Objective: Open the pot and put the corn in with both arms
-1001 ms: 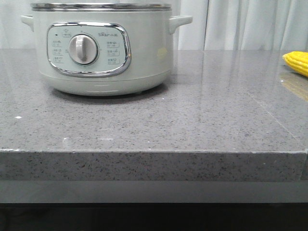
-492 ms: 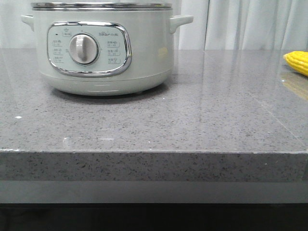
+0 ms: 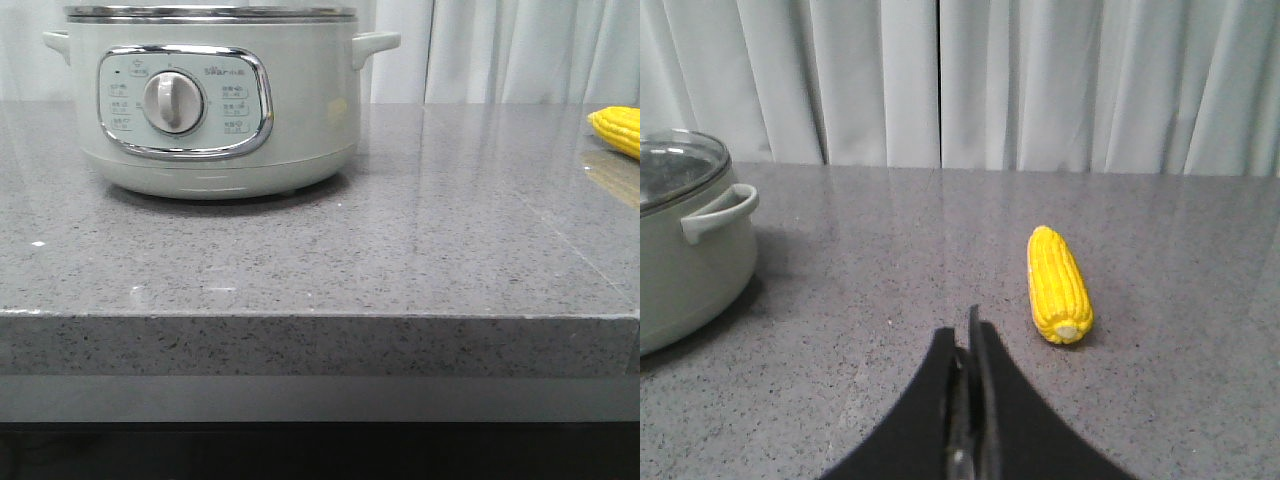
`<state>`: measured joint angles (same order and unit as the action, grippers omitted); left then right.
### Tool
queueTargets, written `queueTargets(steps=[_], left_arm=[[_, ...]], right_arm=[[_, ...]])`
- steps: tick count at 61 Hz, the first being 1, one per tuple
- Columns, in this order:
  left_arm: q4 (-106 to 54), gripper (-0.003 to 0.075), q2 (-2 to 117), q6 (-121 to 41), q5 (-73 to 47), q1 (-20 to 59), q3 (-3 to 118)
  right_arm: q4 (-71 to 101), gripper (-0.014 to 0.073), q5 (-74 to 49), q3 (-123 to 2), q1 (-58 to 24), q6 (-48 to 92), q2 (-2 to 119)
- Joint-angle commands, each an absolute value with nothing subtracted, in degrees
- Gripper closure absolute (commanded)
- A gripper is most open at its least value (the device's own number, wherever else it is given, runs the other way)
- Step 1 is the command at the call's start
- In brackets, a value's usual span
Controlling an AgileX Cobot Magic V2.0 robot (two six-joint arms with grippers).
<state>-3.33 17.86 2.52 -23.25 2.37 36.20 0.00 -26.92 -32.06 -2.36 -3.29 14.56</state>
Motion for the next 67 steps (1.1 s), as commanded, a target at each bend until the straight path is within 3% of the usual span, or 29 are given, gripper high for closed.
queueTargets(steps=[1, 22, 48, 54, 61, 67], left_arm=[[-3.6, 0.0741, 22.8, 2.3, -22.9, 2.9, 40.4], [-3.6, 0.0741, 31.9, 2.3, -25.1, 2.9, 40.6], [-2.7, 0.0730, 36.9, 2.3, -24.3, 2.9, 40.6], [-1.3, 0.0636, 37.4, 2.3, -23.3, 2.9, 40.6], [-1.1, 0.0395, 37.6, 2.3, -21.7, 2.9, 40.6], [-1.1, 0.0255, 38.1, 2.3, -19.8, 2.9, 40.6]], right_arm=[[-0.7, 0.0662, -25.7, -36.3, -2.2, -3.0, 19.0], [-0.7, 0.0662, -27.1, -37.0, -2.2, -3.0, 28.8], [-0.7, 0.0655, -27.9, -37.0, -2.2, -3.0, 31.8], [-0.7, 0.0577, -28.1, -37.0, -2.2, -3.0, 31.8], [-0.7, 0.0357, -28.2, -37.0, -2.2, -3.0, 31.8], [-0.7, 0.0162, -28.2, -37.0, -2.2, -3.0, 31.8]])
